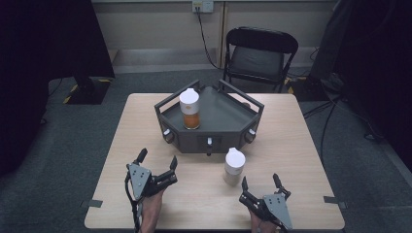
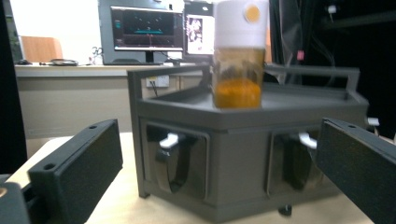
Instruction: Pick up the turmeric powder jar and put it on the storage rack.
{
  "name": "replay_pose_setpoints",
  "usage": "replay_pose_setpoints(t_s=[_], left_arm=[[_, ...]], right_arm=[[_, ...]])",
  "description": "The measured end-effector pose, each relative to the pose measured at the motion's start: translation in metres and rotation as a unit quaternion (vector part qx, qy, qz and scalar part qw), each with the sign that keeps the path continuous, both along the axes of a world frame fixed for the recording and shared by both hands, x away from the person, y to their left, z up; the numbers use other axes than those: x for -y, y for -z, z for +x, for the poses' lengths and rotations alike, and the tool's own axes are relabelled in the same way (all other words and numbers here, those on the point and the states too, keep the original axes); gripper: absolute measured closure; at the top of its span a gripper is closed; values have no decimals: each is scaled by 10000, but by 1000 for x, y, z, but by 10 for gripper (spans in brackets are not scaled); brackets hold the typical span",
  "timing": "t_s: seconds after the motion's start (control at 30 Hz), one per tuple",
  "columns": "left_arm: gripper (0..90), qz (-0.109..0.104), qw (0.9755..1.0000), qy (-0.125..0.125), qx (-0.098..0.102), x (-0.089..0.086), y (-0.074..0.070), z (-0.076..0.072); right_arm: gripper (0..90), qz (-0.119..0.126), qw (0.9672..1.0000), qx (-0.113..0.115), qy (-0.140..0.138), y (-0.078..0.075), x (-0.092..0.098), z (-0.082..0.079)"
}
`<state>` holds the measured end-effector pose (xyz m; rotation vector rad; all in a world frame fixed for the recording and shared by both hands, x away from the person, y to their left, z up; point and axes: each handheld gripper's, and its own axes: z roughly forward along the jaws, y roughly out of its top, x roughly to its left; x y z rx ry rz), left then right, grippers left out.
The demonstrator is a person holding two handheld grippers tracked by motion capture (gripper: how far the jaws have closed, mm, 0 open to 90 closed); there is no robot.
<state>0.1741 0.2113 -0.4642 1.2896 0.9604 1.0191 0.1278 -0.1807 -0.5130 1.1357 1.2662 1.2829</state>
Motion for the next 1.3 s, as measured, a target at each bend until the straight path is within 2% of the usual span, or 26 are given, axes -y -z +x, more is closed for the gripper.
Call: replay_pose_setpoints(t_s=[0.2,0.43,0.6,0.7,0.77,0.83,0.93,1.07,1.3], left_arm=[[1,-114,9999,-27,-73,0,19,-4],[0,-63,9997,-222,-26,3,36,-11],[0,20,9997,-259,-36,3,47,-14],[0,191,9994,-279,-67,4,47,-13],[0,132,9995,-285,-33,4,50,-14],[0,134,9995,-288,-69,5,52,-15],[1,28,9997,-233,-99,3,53,-16],[1,19,9995,-246,-209,3,50,-15],[2,-10,9991,-369,-192,6,51,-16]], right_arm=[[7,0,10000,1,-1,0,0,0],[7,1,10000,1,0,0,0,0],[7,0,10000,1,0,0,0,0],[7,1,10000,1,-1,0,0,0],[7,0,10000,2,-1,0,0,0],[7,1,10000,0,10,0,0,0],[7,-1,10000,2,7,0,0,0],[7,1,10000,0,10,0,0,0],[7,0,10000,1,12,0,0,0]])
